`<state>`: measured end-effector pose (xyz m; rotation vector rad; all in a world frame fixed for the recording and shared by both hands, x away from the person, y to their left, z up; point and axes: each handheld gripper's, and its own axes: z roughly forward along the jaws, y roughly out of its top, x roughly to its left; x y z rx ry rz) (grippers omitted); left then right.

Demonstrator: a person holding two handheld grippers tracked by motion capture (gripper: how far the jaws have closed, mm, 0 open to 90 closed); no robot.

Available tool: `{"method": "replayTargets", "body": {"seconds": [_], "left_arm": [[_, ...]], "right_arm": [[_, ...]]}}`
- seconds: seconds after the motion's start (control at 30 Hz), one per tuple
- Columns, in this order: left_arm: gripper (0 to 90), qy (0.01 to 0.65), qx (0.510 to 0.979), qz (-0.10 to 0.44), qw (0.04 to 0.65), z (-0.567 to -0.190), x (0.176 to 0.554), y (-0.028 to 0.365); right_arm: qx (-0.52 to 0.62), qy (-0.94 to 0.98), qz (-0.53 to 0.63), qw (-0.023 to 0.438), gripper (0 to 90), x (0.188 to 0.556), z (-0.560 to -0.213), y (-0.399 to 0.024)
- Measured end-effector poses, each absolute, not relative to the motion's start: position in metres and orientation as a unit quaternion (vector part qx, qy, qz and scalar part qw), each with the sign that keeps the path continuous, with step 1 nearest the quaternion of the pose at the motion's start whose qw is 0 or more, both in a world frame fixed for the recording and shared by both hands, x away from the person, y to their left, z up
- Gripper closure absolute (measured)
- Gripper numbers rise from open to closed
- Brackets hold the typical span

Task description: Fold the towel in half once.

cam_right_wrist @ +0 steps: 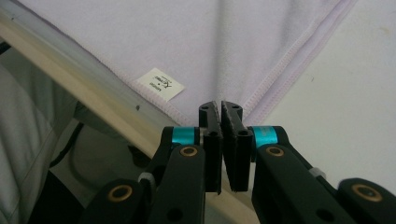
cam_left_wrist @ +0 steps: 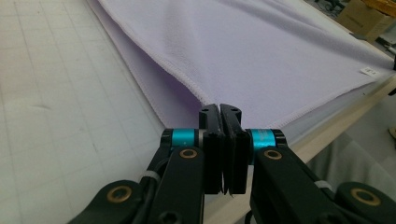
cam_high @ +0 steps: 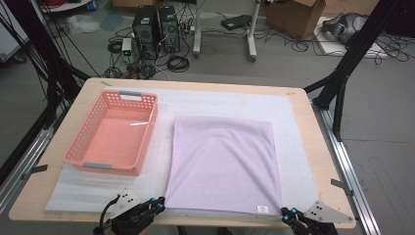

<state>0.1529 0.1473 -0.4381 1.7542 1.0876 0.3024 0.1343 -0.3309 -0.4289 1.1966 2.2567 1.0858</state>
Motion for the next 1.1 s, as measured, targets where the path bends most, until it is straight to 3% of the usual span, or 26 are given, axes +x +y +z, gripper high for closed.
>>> {"method": "replayTargets", "body": {"seconds": [0.1,0.17,0.23,0.3,0.57,0.77,1.1], "left_arm": [[86.3,0.456,0.729,0.137,0.492,-0.443,0.15,0.145],[68.5,0.475,0.717,0.146,0.489,-0.447,0.151,0.145],[62.2,0.48,0.711,0.153,0.491,-0.446,0.15,0.146],[57.3,0.479,0.706,0.166,0.495,-0.444,0.149,0.147],[56.4,0.469,0.712,0.168,0.496,-0.445,0.159,0.145],[65.9,0.457,0.727,0.167,0.484,-0.444,0.173,0.143],[67.9,0.451,0.74,0.145,0.477,-0.444,0.22,0.134]], "right_arm": [[0.424,0.798,0.386,0.188,85.7,0.132,-0.43,-0.331],[0.434,0.792,0.383,0.196,82.0,0.131,-0.434,-0.332],[0.442,0.788,0.38,0.2,72.2,0.132,-0.438,-0.335],[0.449,0.779,0.389,0.199,71.7,0.131,-0.438,-0.34],[0.482,0.734,0.43,0.21,72.1,0.137,-0.433,-0.36],[0.488,0.729,0.43,0.214,71.9,0.149,-0.433,-0.361],[0.483,0.738,0.415,0.223,71.7,0.173,-0.435,-0.351]]}}
